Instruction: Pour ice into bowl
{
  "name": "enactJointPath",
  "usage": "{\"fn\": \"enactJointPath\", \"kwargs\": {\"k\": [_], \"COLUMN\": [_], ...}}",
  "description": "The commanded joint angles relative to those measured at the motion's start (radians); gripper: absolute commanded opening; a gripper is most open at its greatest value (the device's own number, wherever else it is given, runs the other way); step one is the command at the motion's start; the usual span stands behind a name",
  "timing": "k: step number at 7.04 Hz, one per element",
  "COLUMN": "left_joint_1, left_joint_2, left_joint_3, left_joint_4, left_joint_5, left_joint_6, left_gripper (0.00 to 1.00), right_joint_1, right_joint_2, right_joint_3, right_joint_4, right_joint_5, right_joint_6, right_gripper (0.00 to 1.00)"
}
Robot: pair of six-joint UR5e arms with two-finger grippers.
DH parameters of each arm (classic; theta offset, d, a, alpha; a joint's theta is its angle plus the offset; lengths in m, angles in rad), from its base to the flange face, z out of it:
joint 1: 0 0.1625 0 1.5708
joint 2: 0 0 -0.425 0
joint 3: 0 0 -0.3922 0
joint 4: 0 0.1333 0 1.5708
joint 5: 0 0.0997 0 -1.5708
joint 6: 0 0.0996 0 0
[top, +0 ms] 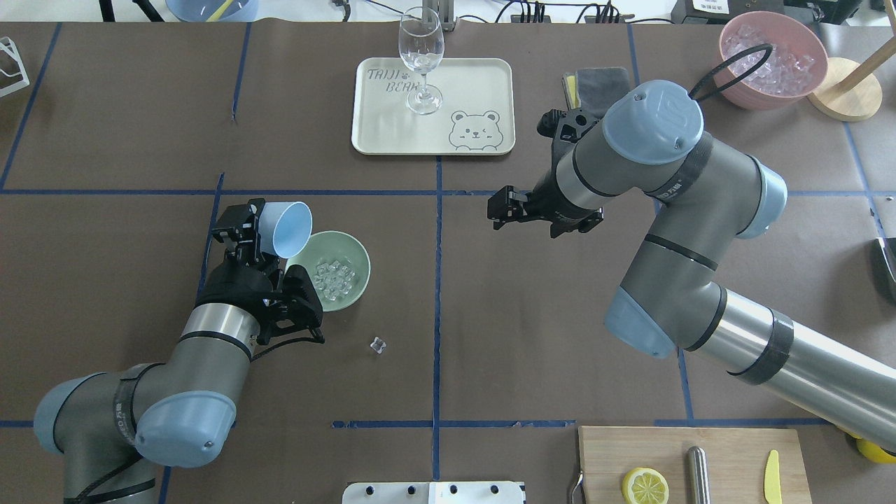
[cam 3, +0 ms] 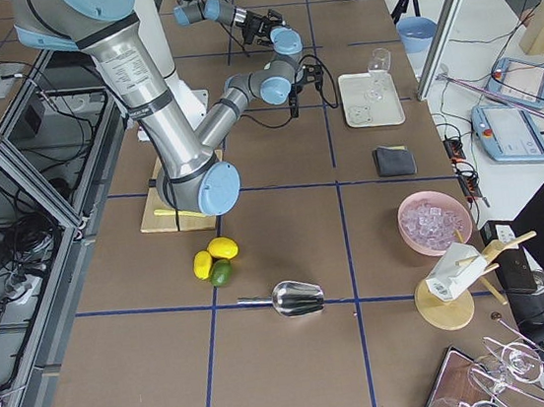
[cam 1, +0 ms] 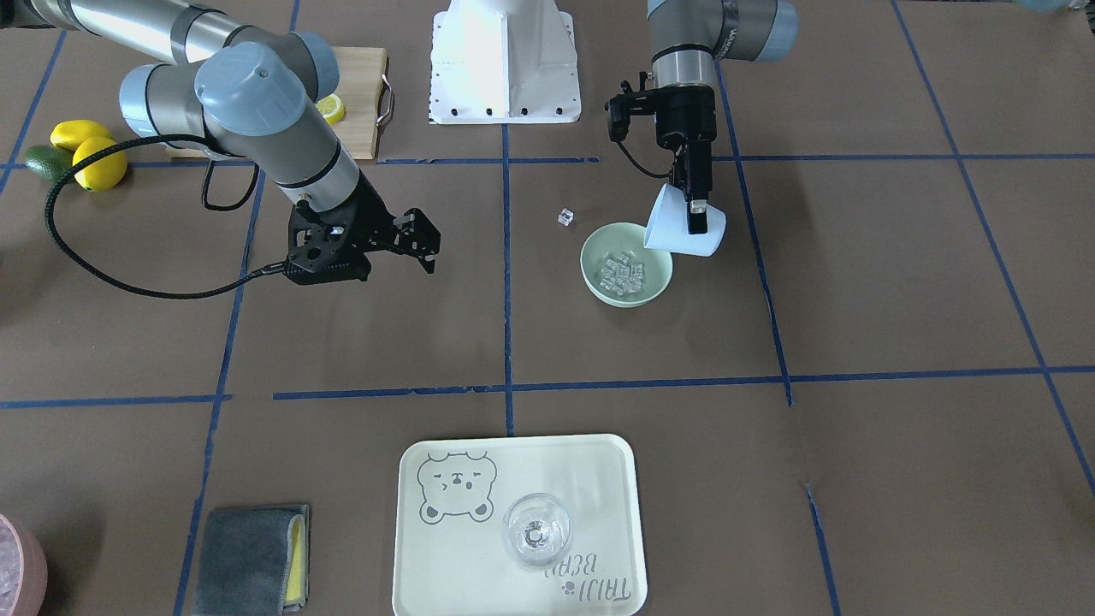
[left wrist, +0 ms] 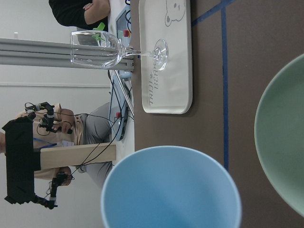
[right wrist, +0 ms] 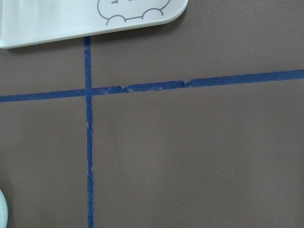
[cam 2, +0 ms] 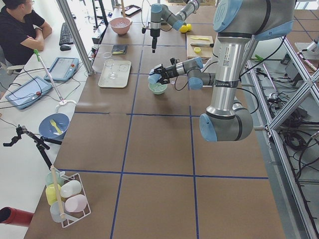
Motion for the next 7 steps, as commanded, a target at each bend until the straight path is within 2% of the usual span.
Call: {"fn": "enactJointPath", "kwargs": {"k": [1,2,3,4,5,6,7], "left_joint_1": [-0.003,-0.006,-0.006,-0.006,-0.006,-0.006,-0.024], "left_joint_2": [0.03,0.034,0.047,0.063,0.132,0.175,0.177], "left_joint_3": [-0.007,-0.014,-0.031,-0.036,-0.031,-0.042,-0.042], "left_joint_4": [0.001,0.001,0.001,0.004,0.022,0.022,0.021], "left_joint_5": [-0.037,-0.088,-0.093,-0.17,-0.247,-0.249,-0.249], "left_joint_6": [-0.193,-0.298,-0.463,-0.623,-0.796,-0.954,-1.035], "left_gripper": [0.0,0.0,0.0,0.0,0.0,0.0,0.0], "right_joint_1": [-0.016,-0.029,-0.039,-0.048,-0.052,-0.065,-0.083], "right_joint_2": [0.02,0.027,0.037,0.04,0.043,0.052,0.067], "right_joint_3": [-0.001,-0.001,-0.001,-0.001,-0.001,-0.007,-0.016], "right_joint_4": [0.001,0.001,0.001,0.002,0.002,0.002,0.002], "right_joint_5": [-0.002,-0.005,-0.008,-0.01,-0.01,-0.016,-0.036], "right_joint_6": [0.029,0.058,0.068,0.083,0.084,0.097,0.112], "right_gripper": [1.0,1.0,1.0,1.0,1.0,1.0,1.0]}}
